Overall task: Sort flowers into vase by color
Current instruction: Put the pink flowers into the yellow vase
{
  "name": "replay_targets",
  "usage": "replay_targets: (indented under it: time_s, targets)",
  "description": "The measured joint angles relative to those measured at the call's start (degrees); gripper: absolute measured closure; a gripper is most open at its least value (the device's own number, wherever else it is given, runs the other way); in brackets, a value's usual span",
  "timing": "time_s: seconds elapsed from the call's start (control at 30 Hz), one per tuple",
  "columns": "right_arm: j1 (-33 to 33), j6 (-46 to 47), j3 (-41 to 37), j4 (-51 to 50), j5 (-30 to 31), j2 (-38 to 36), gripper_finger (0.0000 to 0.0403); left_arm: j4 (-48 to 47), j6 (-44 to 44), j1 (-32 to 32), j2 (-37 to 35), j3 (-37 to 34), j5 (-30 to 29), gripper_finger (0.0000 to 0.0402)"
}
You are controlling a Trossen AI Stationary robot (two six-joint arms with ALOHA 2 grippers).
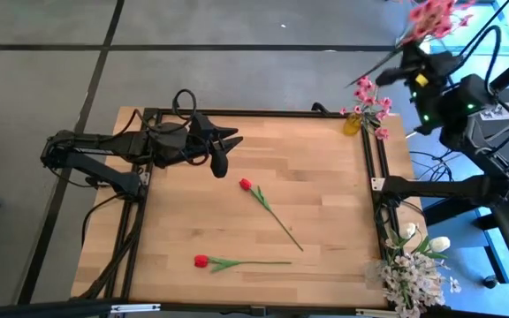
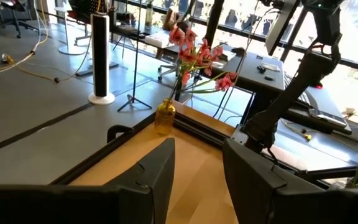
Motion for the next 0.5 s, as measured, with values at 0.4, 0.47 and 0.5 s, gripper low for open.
replay_targets:
  time_s: [0.4,0.47,0.5]
  targets:
    - [-22.7,10.0,-0.1,-2.1,-1.8,7.3,0.0389,0.6,-1.0,0.0,0.0,0.0,-1.2,0.0270]
    - [-24.1,10.1,-0.1,-5.3,-1.8,7.5,0.0392,0.6,-1.1,0.0,0.0,0.0,-1.3,0.0270]
    - [-24.5,10.1,-0.1,-6.6,-1.9,7.4,0.0393,0.6,-1.2,0.0,0.0,0.0,-1.4,0.0270]
